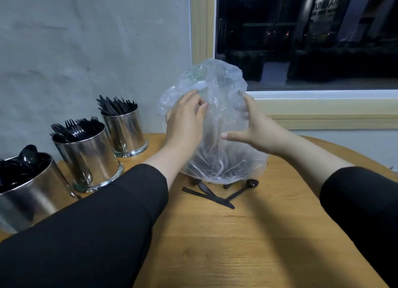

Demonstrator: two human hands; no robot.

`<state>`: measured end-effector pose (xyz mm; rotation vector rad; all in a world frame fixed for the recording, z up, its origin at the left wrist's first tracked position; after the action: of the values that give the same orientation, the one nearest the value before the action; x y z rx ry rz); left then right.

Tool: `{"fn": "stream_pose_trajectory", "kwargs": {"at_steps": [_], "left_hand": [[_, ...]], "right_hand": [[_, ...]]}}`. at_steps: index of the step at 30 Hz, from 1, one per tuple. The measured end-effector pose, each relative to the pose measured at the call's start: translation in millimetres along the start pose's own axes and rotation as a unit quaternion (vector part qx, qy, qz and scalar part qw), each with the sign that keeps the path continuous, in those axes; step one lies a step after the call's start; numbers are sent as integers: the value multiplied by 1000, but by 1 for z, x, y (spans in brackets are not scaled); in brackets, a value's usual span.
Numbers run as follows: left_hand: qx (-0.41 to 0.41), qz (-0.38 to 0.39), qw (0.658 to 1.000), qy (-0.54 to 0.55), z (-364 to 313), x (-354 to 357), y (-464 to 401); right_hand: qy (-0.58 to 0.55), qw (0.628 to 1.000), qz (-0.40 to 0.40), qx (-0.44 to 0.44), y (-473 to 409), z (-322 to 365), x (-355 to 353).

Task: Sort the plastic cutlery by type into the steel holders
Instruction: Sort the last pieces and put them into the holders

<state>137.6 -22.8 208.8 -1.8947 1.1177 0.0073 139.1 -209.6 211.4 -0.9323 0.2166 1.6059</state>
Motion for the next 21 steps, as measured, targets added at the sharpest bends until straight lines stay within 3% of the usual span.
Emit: {"fn": "stream_pose_trajectory", "kwargs": {"at_steps": [9,17,21], "left_hand": [[68,67,992,84,-46,12,-2],[213,64,971,91,-90,9,-23],[209,40,972,95,-90,5,-28]], "right_hand": [[-50,985,-161,-37,-17,-11,2],[-136,904,-384,-128,-15,-11,-85],[-112,874,-461,-108,-12,-31,-129]]}}
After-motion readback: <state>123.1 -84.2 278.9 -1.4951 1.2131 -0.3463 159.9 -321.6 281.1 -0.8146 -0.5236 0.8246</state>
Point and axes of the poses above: each hand's wrist, its own y-axis away from the middle knuckle, its own x-axis out of the palm, z = x × y, the point moved 4 cm from there along -y, towards the middle knuckle, and after that the axes turned 5 degrees about -z, right-handed, at the moved point
